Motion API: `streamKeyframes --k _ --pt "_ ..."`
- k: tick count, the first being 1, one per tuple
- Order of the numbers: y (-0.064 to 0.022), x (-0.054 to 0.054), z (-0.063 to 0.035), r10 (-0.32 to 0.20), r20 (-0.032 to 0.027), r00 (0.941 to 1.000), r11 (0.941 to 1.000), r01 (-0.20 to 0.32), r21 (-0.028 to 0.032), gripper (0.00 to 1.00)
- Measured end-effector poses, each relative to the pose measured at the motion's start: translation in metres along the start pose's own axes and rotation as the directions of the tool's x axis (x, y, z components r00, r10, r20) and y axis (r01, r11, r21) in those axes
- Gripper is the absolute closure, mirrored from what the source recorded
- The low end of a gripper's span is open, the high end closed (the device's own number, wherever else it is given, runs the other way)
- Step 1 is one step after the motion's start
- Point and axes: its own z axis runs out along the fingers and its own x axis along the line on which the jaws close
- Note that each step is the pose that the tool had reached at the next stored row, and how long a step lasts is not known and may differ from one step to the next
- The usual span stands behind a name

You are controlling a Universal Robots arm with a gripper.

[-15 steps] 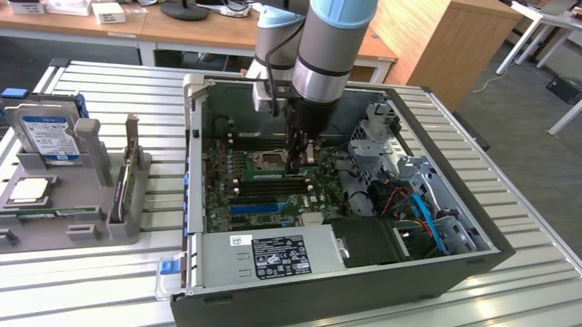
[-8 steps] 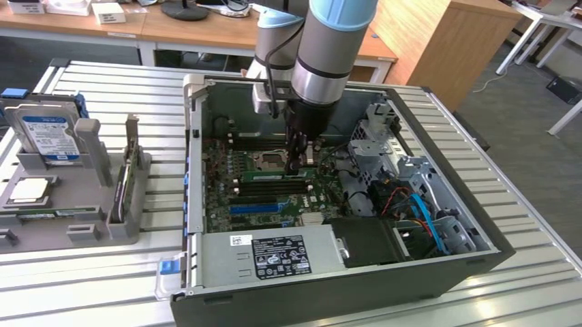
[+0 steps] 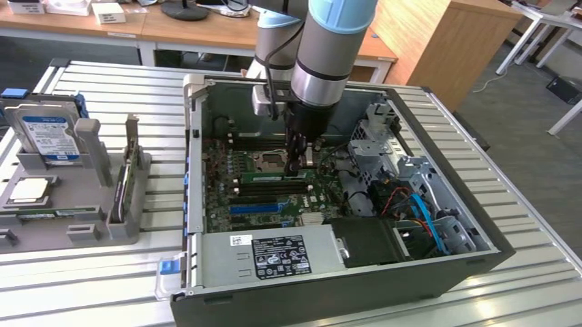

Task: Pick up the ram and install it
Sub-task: 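Insert the ram into the slot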

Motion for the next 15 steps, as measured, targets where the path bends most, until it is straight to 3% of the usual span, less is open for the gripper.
streamKeyframes --k 15 --pt "0.0 0.0012 0.0037 0.0 0.0002 1.0 1.0 0.0 0.0001 0.88"
